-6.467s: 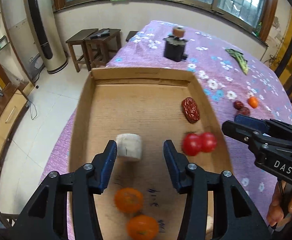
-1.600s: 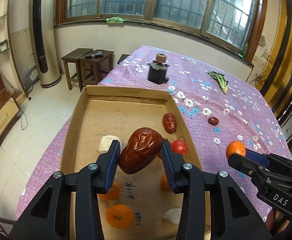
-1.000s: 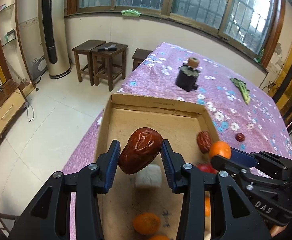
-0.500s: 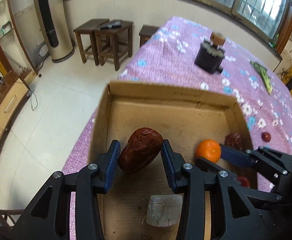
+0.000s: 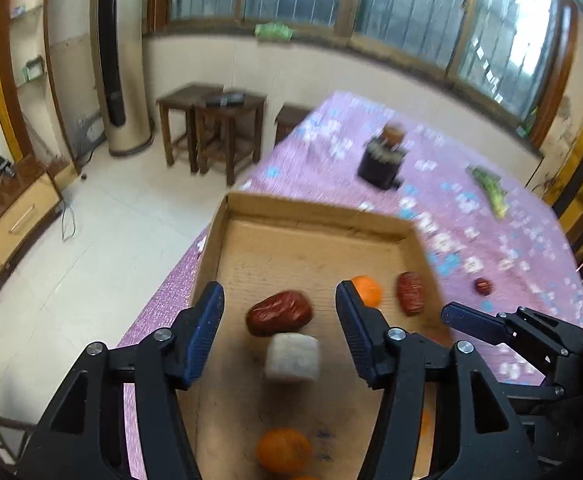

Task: Organize fruits
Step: 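Carry the red date and orange into the cardboard tray and open both grippers, then grasp a white yam piece with the left gripper while the right gripper grasps a red date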

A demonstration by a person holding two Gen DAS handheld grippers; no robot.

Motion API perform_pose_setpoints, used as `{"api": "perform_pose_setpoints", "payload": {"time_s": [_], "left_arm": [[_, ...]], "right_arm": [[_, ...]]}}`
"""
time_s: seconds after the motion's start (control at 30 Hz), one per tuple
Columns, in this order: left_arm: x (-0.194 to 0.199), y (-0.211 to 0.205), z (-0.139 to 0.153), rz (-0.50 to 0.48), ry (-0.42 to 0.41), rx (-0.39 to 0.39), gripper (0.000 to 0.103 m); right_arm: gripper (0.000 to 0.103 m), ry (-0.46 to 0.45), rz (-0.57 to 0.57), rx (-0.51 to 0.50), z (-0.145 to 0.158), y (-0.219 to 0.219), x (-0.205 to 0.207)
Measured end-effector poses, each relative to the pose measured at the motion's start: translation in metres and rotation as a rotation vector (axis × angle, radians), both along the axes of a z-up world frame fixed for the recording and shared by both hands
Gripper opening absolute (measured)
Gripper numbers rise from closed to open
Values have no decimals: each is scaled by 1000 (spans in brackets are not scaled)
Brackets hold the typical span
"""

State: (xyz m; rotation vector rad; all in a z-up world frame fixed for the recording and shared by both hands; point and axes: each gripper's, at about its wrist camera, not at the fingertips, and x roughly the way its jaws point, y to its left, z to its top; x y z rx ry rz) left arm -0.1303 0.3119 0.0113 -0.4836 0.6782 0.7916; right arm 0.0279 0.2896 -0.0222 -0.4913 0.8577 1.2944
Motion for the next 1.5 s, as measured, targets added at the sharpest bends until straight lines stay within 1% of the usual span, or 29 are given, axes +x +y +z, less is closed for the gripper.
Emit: {"api": "perform_pose_setpoints", "payload": {"time_s": [0.07, 0.17, 0.23, 0.27, 0.3, 0.4, 0.47, 0.53, 0.6, 0.77, 0.83, 1.03, 1.1, 1.3, 1.4, 1.5], "left_arm": [[-10, -19, 12, -5, -44, 46, 61], [-17, -42, 24, -21, -95, 101, 68], [-19, -58, 31, -43, -123, 131, 68], [-19, -66, 34, -56, -134, 146, 68], [-18, -71, 36, -66, -139, 153, 69], [-13, -91, 39, -126, -151, 160, 69], [-11, -102, 41, -150, -158, 162, 69], [-9, -113, 43, -181, -161, 156, 69], [-7, -124, 45, -213, -162, 152, 69], [-3, -153, 48, -291, -163, 146, 69], [-2, -165, 46, -330, -163, 131, 69], [-12, -200, 29, -416, -130, 86, 69], [-19, -209, 20, -438, -104, 73, 69], [-34, -223, -6, -445, -44, 34, 69], [-35, -224, -18, -442, -35, -7, 69], [-32, -230, -29, -455, -24, -28, 69]], "right_arm": [[50, -37, -16, 50, 12, -22, -5], [55, -128, -59, 148, 32, -62, -13], [56, -240, -115, 233, 49, -101, -22], [58, -240, -115, 233, 49, -101, -22], [59, -267, -134, 261, 55, -115, -24], [60, -313, -184, 300, 64, -147, -26], [60, -339, -212, 306, 67, -164, -27], [64, -355, -232, 310, 69, -178, -26], [64, -355, -256, 309, 69, -192, -22], [64, -289, -324, 303, 65, -227, -6], [64, -275, -340, 298, 63, -238, -3], [65, -235, -383, 270, 51, -263, 5], [65, -212, -387, 264, 46, -266, 9], [64, -160, -387, 251, 37, -267, 18], [64, -145, -384, 239, 33, -264, 22], [64, -117, -371, 214, 26, -256, 30]]}}
